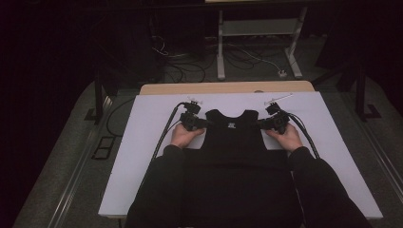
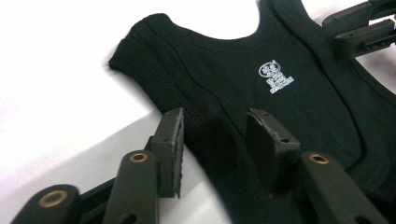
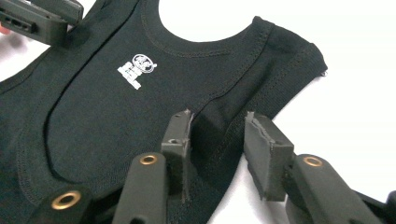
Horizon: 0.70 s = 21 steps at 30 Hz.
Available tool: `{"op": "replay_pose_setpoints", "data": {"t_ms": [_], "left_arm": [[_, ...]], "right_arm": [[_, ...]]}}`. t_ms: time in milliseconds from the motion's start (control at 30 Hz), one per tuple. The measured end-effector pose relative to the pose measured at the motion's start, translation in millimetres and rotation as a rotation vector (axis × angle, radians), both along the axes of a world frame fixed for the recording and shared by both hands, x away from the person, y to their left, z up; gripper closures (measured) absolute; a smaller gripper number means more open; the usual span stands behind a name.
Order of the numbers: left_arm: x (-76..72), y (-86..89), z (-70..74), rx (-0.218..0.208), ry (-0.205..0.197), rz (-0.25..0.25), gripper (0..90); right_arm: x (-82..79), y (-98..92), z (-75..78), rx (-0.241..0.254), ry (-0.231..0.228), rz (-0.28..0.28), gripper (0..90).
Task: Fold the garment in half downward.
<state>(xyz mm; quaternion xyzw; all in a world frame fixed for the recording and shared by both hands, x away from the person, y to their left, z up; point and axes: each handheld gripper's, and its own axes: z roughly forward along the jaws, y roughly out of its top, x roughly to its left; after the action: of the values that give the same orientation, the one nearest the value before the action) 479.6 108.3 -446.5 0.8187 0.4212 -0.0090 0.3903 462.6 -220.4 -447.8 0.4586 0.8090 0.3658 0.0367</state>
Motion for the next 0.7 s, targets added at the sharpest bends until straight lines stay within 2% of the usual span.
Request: {"op": "replay_pose_setpoints", "data": {"t_ms": [67,100,200,300,367,500,700], "left_arm": [[-1.3,-2.6,0.0,0.014,-0.017,-0.001,61.5],[-2.3,-5.1,-0.5,0.005,-0.021,0.007,63.2],[-4.7,-8.8,-0.1,0.039,-0.044,-0.016,66.6],[-5.6,-11.8,-0.3,0.026,-0.032,-0.013,68.8],[-5.8,-11.9,-0.4,0.035,-0.028,-0.020,71.6],[-6.7,-14.9,-1.2,0.025,-0.019,-0.020,77.5],[-6.9,-15.0,-1.0,0.037,-0.023,-0.038,84.6]], "right_arm": [[-0.6,2.5,-1.0,0.006,-0.004,0.012,65.7],[-1.2,3.8,-1.0,0.002,-0.008,0.015,67.8],[-2.3,7.5,-1.4,-0.006,-0.017,0.023,72.8],[-2.4,8.4,-1.7,0.000,-0.005,0.028,78.3],[-2.3,8.2,-2.4,0.015,0.006,0.031,81.8],[-2.1,8.1,-2.7,0.027,0.018,0.035,83.2],[-2.2,7.2,-2.4,0.039,0.028,0.034,84.0]]}}
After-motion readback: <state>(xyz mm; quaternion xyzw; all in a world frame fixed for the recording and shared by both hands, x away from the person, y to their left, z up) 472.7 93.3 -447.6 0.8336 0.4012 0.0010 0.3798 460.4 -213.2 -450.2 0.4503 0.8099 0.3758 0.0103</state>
